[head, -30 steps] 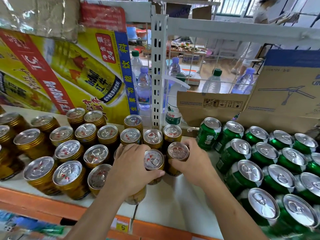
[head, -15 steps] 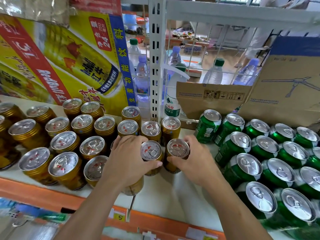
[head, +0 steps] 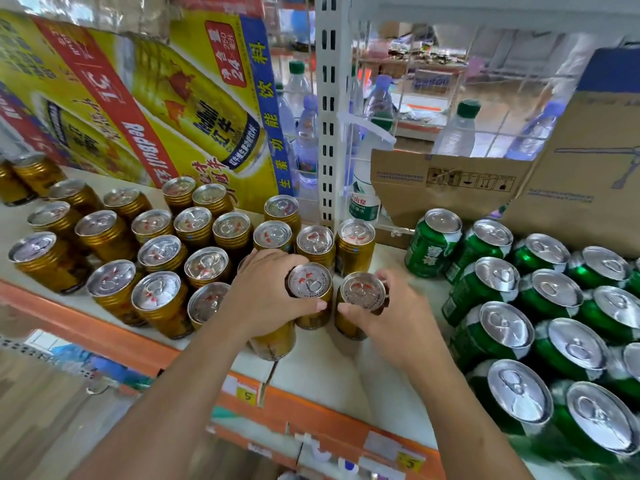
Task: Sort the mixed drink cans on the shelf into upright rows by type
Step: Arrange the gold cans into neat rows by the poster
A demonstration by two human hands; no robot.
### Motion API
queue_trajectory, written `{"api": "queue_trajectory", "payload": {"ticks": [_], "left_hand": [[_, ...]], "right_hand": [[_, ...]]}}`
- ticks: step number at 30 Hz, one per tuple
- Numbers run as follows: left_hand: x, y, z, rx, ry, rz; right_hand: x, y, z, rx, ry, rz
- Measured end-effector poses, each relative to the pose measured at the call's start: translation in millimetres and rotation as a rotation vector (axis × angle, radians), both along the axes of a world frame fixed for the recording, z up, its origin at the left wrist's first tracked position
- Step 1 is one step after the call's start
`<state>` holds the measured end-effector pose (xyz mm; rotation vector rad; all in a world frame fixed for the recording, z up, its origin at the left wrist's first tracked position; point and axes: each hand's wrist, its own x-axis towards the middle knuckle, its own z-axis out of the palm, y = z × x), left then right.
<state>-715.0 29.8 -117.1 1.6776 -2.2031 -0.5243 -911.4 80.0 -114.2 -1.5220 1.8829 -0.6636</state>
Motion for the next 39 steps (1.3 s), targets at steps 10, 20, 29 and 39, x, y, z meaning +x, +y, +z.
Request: {"api": "queue_trajectory", "payload": {"ticks": [10, 20, 29, 39], "left_hand": [[-0.8, -41.6, 31.5, 0.029, -0.077, -0.137], [-20.5, -96.0, 32.7, 0.037, -0.396, -0.357], [-7.6, -127.3, 27.5, -0.152, -0.339, -0.438], [-12.7, -130.6, 18.3, 0.047, -0.134, -0.462]], "right_hand": [[4.5, -31.7, 17.6, 0.022, 0.243, -0.033], [24.5, -103.3, 25.0, 0.090, 0.239, -0.022], [22.7, -122.4, 25.6, 0.007, 0.335, -0.242], [8.4, -125.0, 35.7, 0.185, 0.356, -0.033]]}}
